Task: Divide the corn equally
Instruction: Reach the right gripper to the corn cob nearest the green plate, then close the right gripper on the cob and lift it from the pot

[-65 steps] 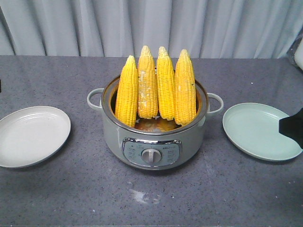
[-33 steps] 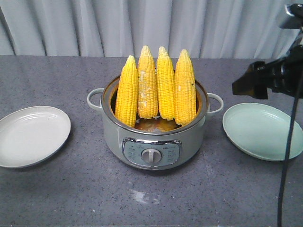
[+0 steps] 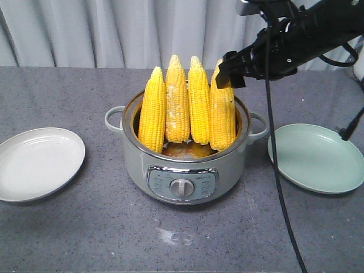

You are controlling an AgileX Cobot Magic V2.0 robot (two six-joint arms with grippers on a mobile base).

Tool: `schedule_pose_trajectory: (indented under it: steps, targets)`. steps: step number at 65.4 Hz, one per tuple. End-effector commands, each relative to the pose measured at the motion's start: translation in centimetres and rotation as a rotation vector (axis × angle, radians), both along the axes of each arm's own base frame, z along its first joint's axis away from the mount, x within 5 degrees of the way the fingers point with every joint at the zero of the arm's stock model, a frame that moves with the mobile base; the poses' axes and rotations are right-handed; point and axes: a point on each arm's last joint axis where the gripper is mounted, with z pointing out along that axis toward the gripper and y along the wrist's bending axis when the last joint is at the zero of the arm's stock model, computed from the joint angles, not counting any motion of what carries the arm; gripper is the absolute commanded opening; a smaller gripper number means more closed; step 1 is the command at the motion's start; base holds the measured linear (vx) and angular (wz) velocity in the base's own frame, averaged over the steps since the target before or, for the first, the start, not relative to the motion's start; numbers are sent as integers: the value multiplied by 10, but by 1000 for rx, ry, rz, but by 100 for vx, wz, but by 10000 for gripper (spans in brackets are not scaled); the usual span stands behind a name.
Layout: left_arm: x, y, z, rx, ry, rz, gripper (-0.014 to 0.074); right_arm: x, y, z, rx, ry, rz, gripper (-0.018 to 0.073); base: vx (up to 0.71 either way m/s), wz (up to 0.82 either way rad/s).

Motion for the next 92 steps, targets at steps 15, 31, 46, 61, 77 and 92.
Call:
schedule_pose_trajectory:
  steps: [15, 31, 46, 61, 77, 92]
  targets:
    - [0, 0, 16, -22, -93, 8, 593, 23, 17, 7, 41, -105, -33, 594, 0, 0]
    - [0, 0, 16, -22, -93, 8, 593, 32, 17, -6, 11, -99, -52, 579, 0, 0]
    - [0, 0, 16, -22, -90, 8, 593, 34, 18, -10, 14, -88, -57, 454, 0, 0]
    - [0, 0, 16, -21, -90, 7, 593, 34, 19, -9, 34, -82, -57, 214, 0, 0]
    - [0, 0, 15, -19, -84, 7, 593, 31, 20, -6, 59, -74, -54, 67, 0, 0]
    - [-1, 1, 14, 1, -78, 11, 593, 8, 12, 33, 88, -101, -60, 71, 0, 0]
